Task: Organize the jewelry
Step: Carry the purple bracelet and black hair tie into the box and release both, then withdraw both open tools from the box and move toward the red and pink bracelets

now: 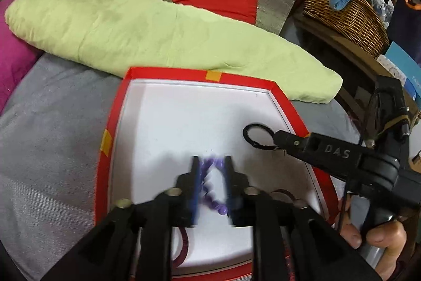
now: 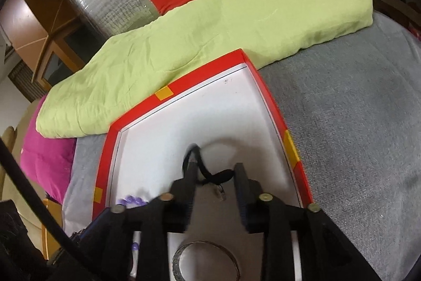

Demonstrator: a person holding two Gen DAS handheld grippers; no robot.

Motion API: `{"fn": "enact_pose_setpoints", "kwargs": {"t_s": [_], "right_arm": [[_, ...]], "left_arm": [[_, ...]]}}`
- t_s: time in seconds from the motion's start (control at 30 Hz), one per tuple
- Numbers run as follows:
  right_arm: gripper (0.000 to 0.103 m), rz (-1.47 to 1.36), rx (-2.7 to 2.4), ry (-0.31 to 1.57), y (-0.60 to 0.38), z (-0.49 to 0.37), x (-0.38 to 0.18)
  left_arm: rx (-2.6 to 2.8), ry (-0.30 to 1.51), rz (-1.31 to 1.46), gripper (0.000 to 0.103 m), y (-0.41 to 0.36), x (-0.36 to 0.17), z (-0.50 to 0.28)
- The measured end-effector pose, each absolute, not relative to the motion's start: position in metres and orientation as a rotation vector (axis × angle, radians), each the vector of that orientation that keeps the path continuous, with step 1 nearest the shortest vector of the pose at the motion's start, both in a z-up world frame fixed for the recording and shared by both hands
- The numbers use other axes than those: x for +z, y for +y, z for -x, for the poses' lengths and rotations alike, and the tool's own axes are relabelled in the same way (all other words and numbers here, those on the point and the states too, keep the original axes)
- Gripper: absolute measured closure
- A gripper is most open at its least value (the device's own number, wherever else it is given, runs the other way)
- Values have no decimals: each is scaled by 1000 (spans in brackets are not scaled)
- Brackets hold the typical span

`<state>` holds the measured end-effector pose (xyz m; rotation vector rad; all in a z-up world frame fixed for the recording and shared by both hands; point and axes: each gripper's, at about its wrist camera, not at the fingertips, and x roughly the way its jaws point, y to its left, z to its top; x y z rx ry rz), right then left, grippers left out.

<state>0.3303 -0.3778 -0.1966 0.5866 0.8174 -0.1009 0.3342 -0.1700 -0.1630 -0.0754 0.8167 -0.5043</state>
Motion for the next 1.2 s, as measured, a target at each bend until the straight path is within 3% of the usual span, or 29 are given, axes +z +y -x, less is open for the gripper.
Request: {"fn": "enact_pose_setpoints", "kwargs": {"t_s": [0.03, 0.13, 0.2, 0.27, 0.6, 0.73, 1.2], "right_arm": [[69, -587, -104, 808, -379, -328, -194], [69, -601, -103, 787, -382, -321, -188], [69, -597, -104, 771, -384, -314, -181], [69, -583, -107, 759, -385, -309, -174], [69, -550, -96, 756, -384, -265, -150], [56, -541, -77, 748, -377, -249, -142], [56, -494, -44, 763, -354, -196, -136]], "left_arm": [[-492, 799, 62, 60, -170, -161, -331], [-474, 776, 29, 58, -167, -155, -326], [-448, 757, -4, 50, -168, -150, -321], [-407, 720, -47, 35, -168, -144, -313], [-261, 593, -200, 28, -158, -117, -278], [-247, 567, -234, 26, -155, -111, -260], [-249, 618, -267, 26, -142, -116, -214]]}}
